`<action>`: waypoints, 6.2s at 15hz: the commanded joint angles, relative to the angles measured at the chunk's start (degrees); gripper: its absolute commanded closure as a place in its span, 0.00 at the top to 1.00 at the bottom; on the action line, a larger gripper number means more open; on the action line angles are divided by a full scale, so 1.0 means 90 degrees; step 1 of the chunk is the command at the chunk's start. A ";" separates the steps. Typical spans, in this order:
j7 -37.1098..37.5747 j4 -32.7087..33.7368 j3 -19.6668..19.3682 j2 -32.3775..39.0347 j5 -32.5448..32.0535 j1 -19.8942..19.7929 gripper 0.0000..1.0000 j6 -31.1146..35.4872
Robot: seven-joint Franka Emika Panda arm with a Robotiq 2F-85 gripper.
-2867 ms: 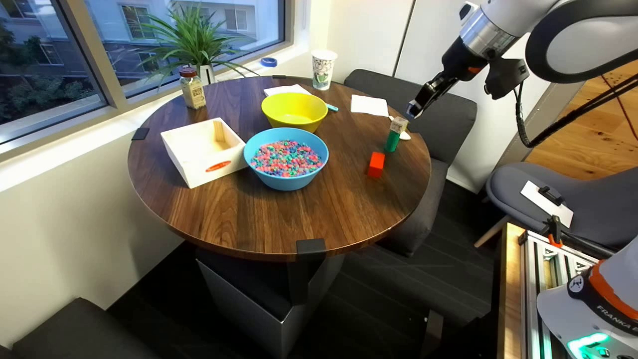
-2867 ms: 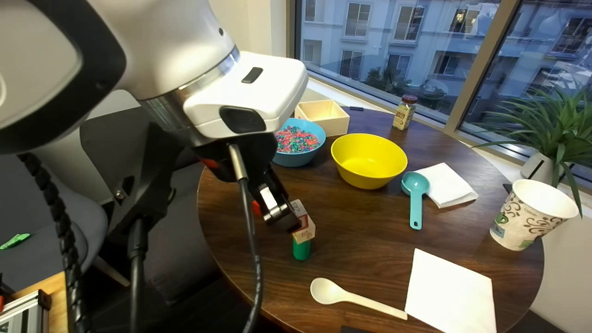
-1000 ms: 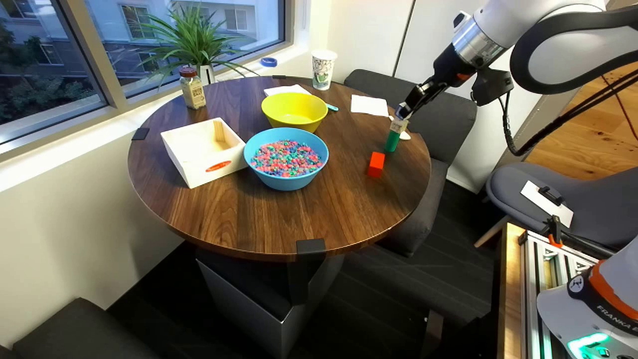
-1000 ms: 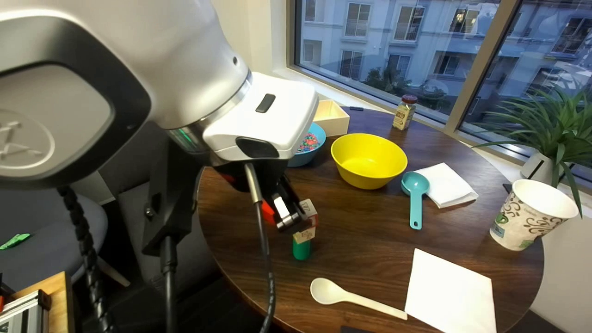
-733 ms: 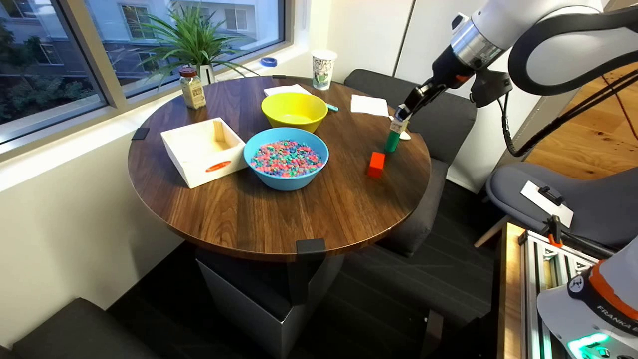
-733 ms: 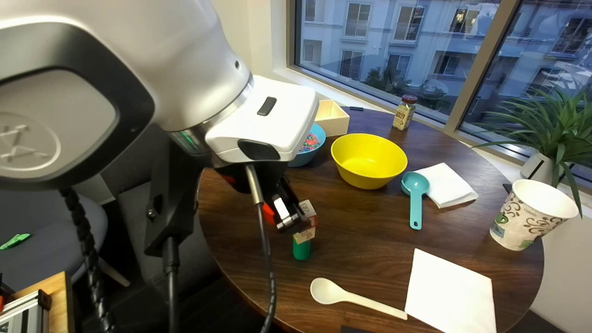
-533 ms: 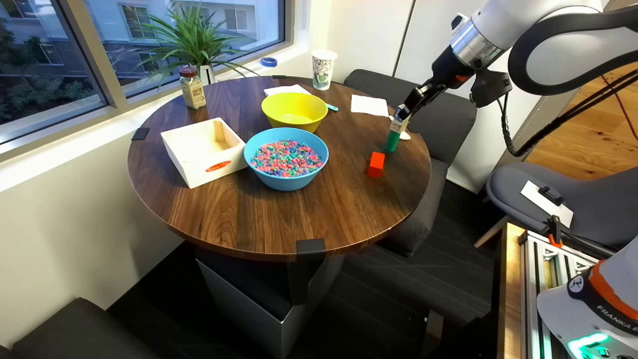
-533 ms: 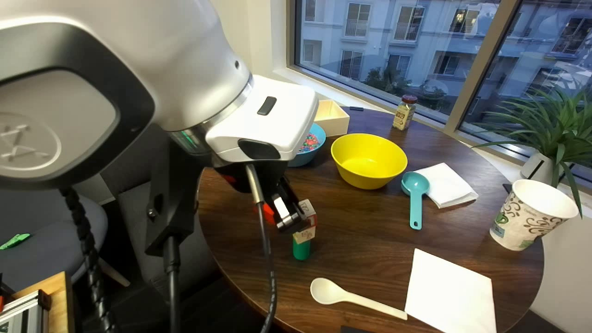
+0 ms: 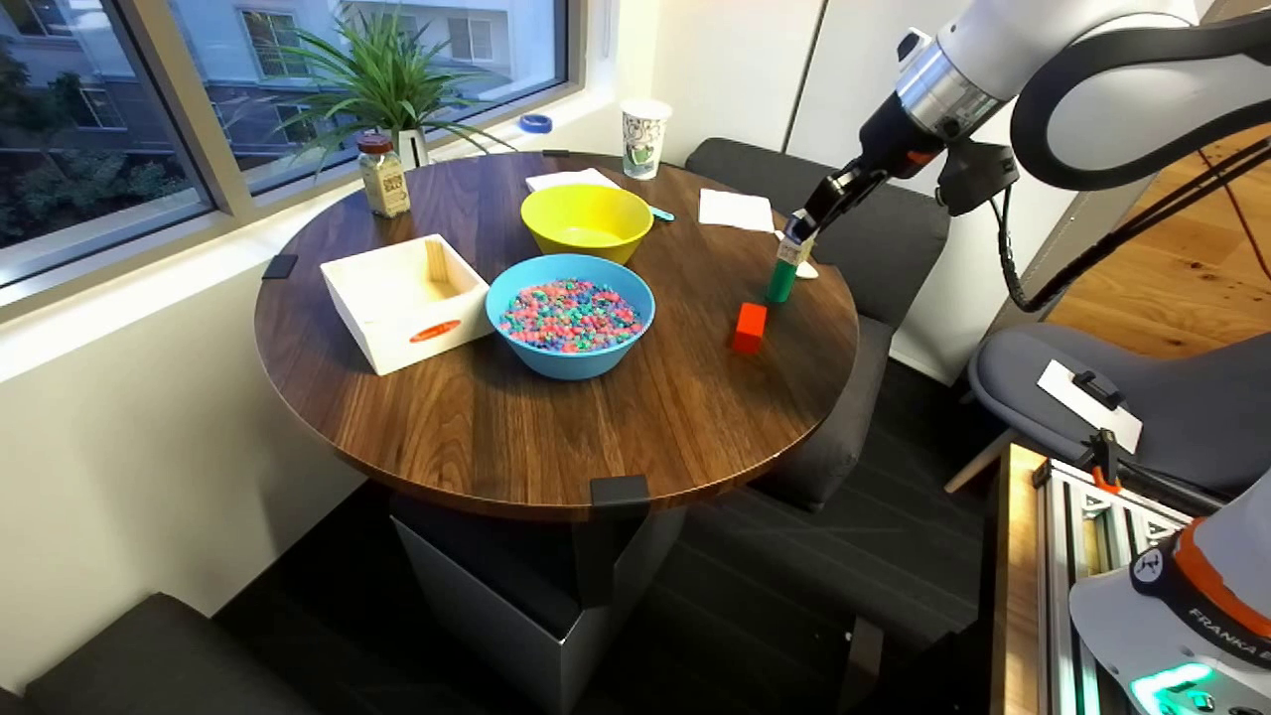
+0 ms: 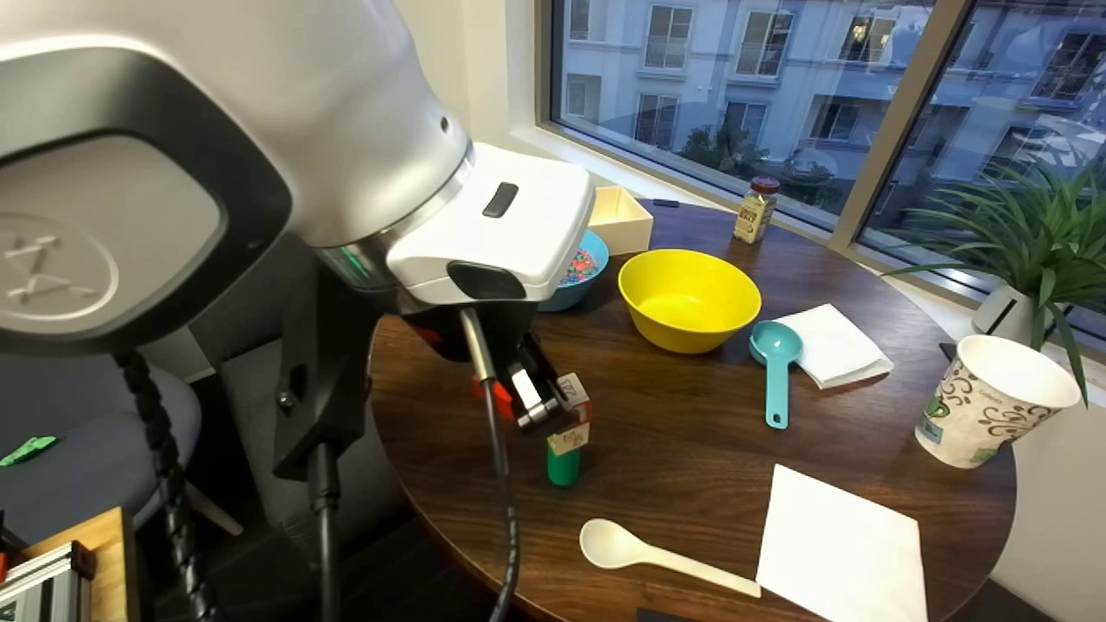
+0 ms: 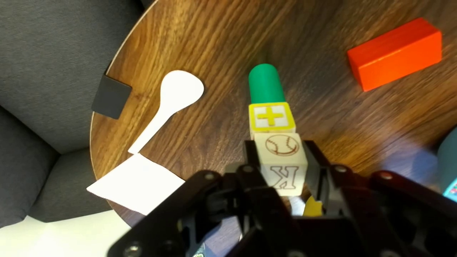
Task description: Lift the cylinder plush block, put it on the table, put the two dices and the rectangle blush block on top of the cylinder plush block
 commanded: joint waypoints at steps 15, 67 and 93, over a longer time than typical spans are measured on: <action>0.0024 0.0196 0.0061 -0.0233 0.0309 0.0214 1.00 -0.0958; 0.3708 0.0615 0.0640 0.1609 0.0739 0.0582 0.35 -0.0433; 0.0959 0.1362 -0.0107 -0.0102 0.1077 0.0399 0.08 -0.1833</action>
